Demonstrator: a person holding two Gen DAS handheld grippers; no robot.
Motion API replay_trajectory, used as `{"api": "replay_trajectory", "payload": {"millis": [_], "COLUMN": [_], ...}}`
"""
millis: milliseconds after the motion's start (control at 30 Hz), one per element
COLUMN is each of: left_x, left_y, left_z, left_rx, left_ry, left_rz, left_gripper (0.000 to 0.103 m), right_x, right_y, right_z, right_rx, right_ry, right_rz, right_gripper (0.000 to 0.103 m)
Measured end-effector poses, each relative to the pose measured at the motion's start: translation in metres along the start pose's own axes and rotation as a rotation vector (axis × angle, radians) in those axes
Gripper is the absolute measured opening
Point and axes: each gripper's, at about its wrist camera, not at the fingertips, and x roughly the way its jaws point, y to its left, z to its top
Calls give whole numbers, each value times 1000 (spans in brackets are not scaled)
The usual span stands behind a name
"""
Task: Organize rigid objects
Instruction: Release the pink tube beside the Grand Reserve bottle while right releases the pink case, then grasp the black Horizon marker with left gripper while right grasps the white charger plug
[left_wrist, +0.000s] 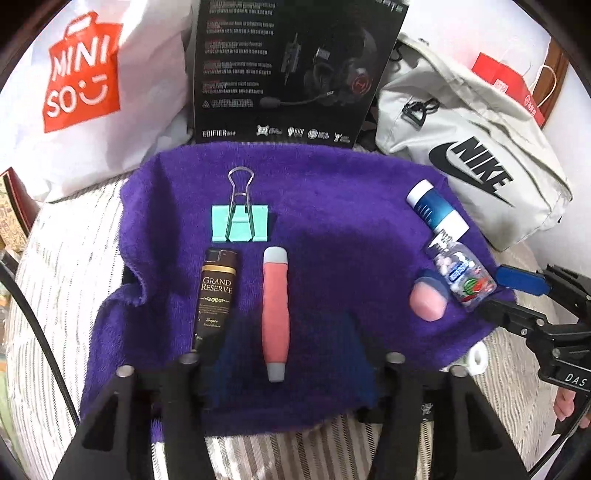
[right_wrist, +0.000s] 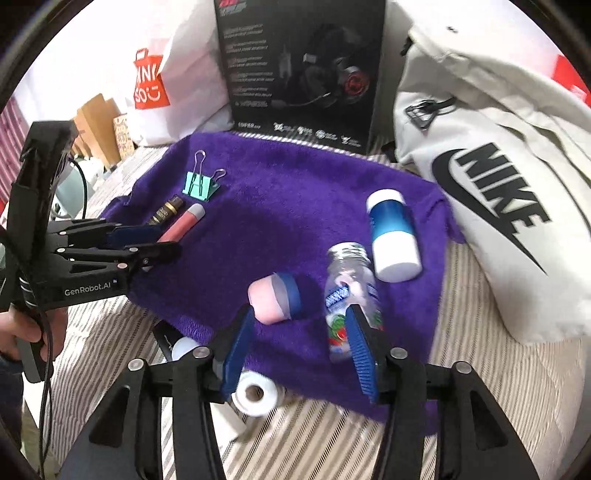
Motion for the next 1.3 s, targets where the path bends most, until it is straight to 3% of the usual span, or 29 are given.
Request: {"api": "replay_trajectory", "payload": {"millis": [167,300,533,800,1300], "left_x": [-19,-36,-53,-33,1], "left_y": [-7,-18,-43,-59,-83], "left_z": [-3,-11,-42,-67,-64], "left_rx": [-11,-9,-6,-44,-100], "left_ry": [-23,-38,-11,42,61], "left_rz": [-5,1,40,31,39], "left_gripper": [61,66,68,69,72], "right_x": [-25,-46,-75,-92,-85], "right_y": [-8,-13,-29,-40,-47], "right_z": [-13,-28,-60,-103,-145], "right_rx": [57,85,151,213,250], "right_ry": [-33,-56,-71,-51,22], "right_rz": [4,-9,-34,-31,-17], "right_gripper": [52,60,67,68,68]}}
